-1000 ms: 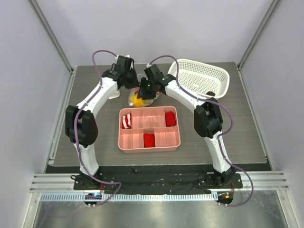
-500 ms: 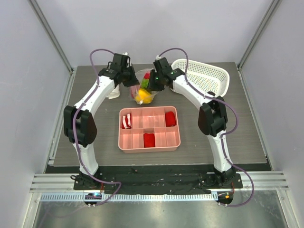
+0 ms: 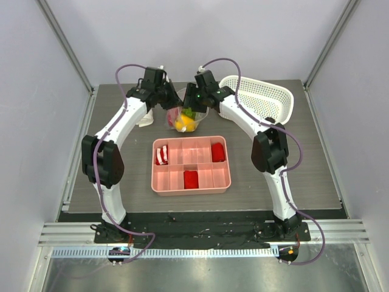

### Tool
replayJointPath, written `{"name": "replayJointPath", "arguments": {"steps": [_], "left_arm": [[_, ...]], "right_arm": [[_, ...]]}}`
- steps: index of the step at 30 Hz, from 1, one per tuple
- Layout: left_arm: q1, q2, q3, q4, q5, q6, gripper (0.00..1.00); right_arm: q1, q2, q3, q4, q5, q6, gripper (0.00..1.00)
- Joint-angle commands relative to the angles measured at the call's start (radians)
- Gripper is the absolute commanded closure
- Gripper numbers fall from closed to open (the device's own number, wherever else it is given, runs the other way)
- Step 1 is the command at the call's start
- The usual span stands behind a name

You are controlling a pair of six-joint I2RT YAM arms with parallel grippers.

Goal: Open the zip-top bag and remove the fake food

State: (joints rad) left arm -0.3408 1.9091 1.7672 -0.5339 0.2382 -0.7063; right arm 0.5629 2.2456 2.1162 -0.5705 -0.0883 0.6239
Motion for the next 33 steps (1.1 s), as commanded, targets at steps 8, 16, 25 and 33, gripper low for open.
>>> {"name": "replayJointPath", "arguments": {"steps": [8,16,25,33], "left_arm": [[-0.001,-0.035,-0.012,0.048,0.021,-0.009,1.0],[0.009,-0.022,-0.008,0.041,-0.028,-0.015,1.0],[0.043,0.005,-0.002,0.077,-0.027,-0.062,1.0],[0.048,0.015,0.003,0.071,-0.027,-0.061,1.0]], "right_arm": [[-0.001,0.069,0.057,0.058,0.021,-0.047,0.57],[-0.006,-0.009,0.132,0.009,0.012,-0.075,0.95],[-0.015,-0.112,0.237,-0.1,-0.083,-0.053,0.99],[-0.023,-0.227,0.289,-0.134,-0.12,-0.017,0.99]]}}
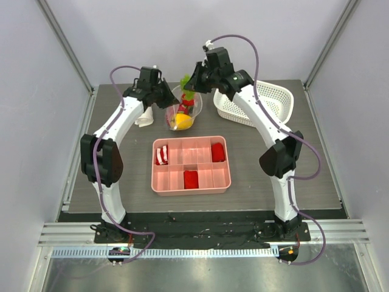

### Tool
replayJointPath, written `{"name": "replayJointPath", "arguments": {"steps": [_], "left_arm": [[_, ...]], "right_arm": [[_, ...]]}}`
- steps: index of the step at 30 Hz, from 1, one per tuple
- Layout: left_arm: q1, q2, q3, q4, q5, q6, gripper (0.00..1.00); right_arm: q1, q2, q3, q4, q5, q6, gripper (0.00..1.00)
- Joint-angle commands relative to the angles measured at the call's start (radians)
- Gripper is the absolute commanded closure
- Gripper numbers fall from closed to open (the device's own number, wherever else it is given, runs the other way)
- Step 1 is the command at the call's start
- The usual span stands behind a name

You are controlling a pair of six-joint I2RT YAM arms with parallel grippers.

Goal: Open the zip-top bag and remove the fake food

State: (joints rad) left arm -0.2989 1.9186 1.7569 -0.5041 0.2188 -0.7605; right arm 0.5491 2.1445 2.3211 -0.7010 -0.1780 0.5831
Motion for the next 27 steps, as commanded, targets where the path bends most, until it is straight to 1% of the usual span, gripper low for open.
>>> {"name": "replayJointPath", "arguments": {"steps": [1,4,5,8,11,12,15,16,19,21,23,25,26,27], "left_arm": [[0.006,0.008,0.012,0.044,-0.006,-0.005,1.0],[0.006,0.008,0.007,0.042,-0.007,-0.007,1.0],[0.006,0.008,0.009,0.044,-0.004,-0.007,1.0],[0.006,0.01,0.016,0.042,-0.001,-0.005,1.0],[0.006,0.014,0.026,0.041,0.007,-0.005,1.0],[0.006,0.016,0.03,0.042,0.007,-0.005,1.0],[0.006,0.016,0.03,0.044,0.016,-0.008,1.0],[0.004,0.014,0.03,0.044,0.022,-0.011,1.0],[0.004,0.011,0.027,0.045,0.04,-0.016,1.0],[0.006,0.008,0.023,0.052,0.044,-0.017,1.0],[0.006,0.01,0.03,0.049,0.044,-0.011,1.0],[0.004,0.01,0.038,0.047,0.047,-0.01,1.0],[0.004,0.01,0.041,0.047,0.045,-0.008,1.0],[0.006,0.01,0.045,0.047,0.047,-0.01,1.0]], "right_arm": [[-0.017,-0.138,0.084,-0.005,-0.031,0.035,0.99],[-0.086,-0.199,0.051,-0.005,-0.037,0.108,0.99],[-0.125,-0.225,0.038,-0.006,-0.04,0.113,0.99],[-0.179,-0.259,-0.003,-0.005,-0.003,0.081,0.99],[-0.279,-0.29,-0.067,-0.005,0.014,0.081,0.99],[-0.329,-0.288,-0.093,-0.005,0.024,0.078,0.99],[-0.392,-0.265,-0.137,-0.009,0.055,0.044,0.99],[-0.435,-0.24,-0.149,-0.008,0.052,0.043,0.99],[-0.492,-0.193,-0.207,-0.002,0.1,0.006,0.99],[-0.508,-0.161,-0.23,0.0,0.121,-0.04,0.99],[-0.517,-0.109,-0.23,-0.002,0.155,-0.078,0.94],[-0.522,-0.075,-0.218,-0.015,0.173,-0.115,0.81],[-0.525,-0.054,-0.21,-0.018,0.173,-0.126,0.73],[-0.525,-0.043,-0.206,-0.028,0.217,-0.134,0.55]]}}
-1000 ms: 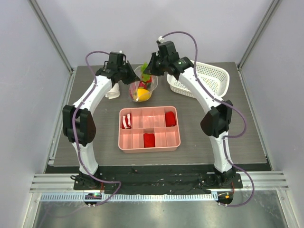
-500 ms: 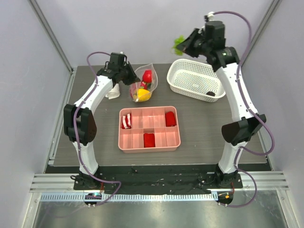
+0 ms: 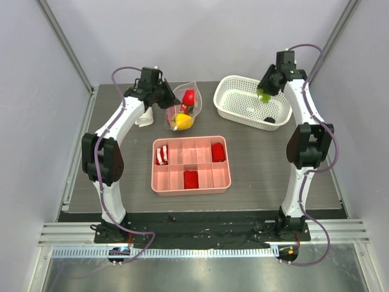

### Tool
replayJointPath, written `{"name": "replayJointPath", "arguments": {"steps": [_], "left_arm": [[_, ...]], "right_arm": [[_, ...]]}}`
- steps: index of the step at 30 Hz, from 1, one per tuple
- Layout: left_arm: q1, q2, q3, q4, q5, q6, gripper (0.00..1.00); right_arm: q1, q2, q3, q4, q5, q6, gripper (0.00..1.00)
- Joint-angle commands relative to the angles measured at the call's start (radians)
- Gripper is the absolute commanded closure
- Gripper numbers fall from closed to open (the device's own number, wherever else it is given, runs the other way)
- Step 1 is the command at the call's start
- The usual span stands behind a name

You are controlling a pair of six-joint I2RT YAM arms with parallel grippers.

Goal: Open the zip-top bag and remove the fake food

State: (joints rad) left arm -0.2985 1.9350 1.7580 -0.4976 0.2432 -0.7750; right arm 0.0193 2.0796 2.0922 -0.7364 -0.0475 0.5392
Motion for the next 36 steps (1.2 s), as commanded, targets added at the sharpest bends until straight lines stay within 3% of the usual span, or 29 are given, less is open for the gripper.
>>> {"name": "replayJointPath", "arguments": {"steps": [1,4,8,11,13,17,19,23,32,36], "left_arm": [[0.006,-0.007,0.046,0.042,0.024,0.005,1.0],[0.006,-0.007,0.063,0.045,0.034,0.006,1.0],[0.004,-0.016,0.049,0.089,0.076,0.006,1.0],[0.004,-0.016,0.034,0.143,0.096,-0.015,1.0],[0.004,-0.005,0.035,0.171,0.114,-0.038,1.0],[0.004,0.007,0.046,0.18,0.123,-0.053,1.0],[0.004,0.002,0.041,0.182,0.12,-0.052,1.0],[0.004,-0.001,0.032,0.182,0.122,-0.052,1.0],[0.004,-0.036,0.009,0.189,0.105,-0.053,1.0],[0.004,-0.059,-0.008,0.199,0.102,-0.055,1.0]], "right_arm": [[0.005,0.031,0.032,-0.001,0.098,-0.108,0.46],[0.005,0.051,0.057,-0.038,0.144,-0.13,0.3],[0.014,0.066,0.155,-0.153,0.187,-0.122,0.25],[0.079,0.022,0.157,-0.185,0.169,-0.117,0.16],[0.154,-0.033,0.157,-0.178,0.138,-0.108,0.16],[0.293,-0.093,0.163,-0.143,0.025,-0.105,0.2],[0.336,-0.099,0.16,-0.097,-0.078,-0.096,0.32],[0.448,-0.079,0.164,-0.031,-0.095,-0.133,0.39],[0.475,0.036,0.196,0.018,-0.155,-0.114,0.61],[0.501,0.083,0.192,0.043,-0.183,-0.128,0.65]]}}
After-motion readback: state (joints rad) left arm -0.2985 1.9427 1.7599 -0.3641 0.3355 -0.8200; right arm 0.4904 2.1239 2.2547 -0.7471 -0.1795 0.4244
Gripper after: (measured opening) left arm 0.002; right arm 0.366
